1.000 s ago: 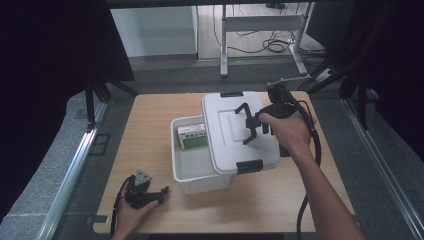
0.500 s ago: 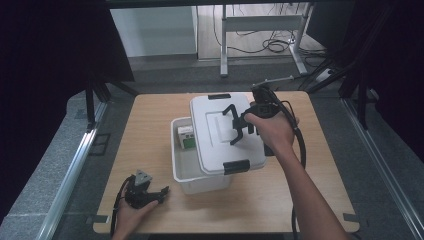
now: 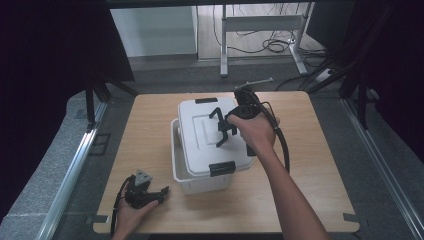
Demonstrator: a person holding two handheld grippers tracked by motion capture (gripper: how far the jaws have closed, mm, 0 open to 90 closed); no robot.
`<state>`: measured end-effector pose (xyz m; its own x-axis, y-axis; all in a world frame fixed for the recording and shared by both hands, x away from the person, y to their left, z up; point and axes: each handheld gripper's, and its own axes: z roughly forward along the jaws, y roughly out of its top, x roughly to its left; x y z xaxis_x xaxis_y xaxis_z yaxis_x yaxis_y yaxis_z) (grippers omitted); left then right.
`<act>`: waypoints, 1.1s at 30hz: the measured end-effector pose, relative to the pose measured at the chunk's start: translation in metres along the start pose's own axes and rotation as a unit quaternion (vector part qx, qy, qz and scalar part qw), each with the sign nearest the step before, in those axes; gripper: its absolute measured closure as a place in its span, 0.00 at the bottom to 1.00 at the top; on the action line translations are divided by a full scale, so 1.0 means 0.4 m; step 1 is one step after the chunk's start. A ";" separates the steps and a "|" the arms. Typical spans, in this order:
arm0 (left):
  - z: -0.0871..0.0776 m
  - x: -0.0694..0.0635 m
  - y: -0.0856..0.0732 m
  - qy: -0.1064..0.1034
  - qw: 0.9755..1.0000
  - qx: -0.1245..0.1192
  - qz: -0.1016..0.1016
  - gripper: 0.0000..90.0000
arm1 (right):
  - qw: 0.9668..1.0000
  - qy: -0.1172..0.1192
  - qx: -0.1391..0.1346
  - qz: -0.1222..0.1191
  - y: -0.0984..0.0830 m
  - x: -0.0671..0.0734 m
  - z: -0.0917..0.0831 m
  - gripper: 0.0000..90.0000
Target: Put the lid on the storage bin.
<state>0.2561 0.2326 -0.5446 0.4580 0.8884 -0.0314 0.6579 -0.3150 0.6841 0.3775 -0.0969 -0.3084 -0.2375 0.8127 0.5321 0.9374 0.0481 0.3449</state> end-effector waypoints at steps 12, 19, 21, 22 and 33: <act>0.001 0.000 0.001 -0.001 1.000 0.000 0.001 0.16 | 1.000 -0.013 0.017 -0.001 0.006 0.028 0.061 0.94; 0.001 0.000 0.001 0.000 1.000 0.000 0.000 0.16 | 1.000 -0.015 0.017 0.005 0.008 0.031 0.067 0.94; 0.001 0.000 0.001 0.000 1.000 0.000 0.000 0.16 | 1.000 -0.015 0.018 0.005 0.008 0.030 0.069 0.94; 0.001 0.000 0.001 0.000 1.000 0.000 0.000 0.16 | 1.000 -0.015 0.018 0.005 0.007 0.030 0.071 0.94; 0.001 -0.001 0.001 0.000 1.000 -0.001 0.000 0.16 | 0.999 -0.015 0.025 0.013 0.008 0.034 0.104 0.94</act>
<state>0.2565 0.2320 -0.5448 0.4581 0.8884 -0.0301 0.6564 -0.3153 0.6853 0.3880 -0.0613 -0.3322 -0.2069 0.8307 0.5168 0.9547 0.0559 0.2922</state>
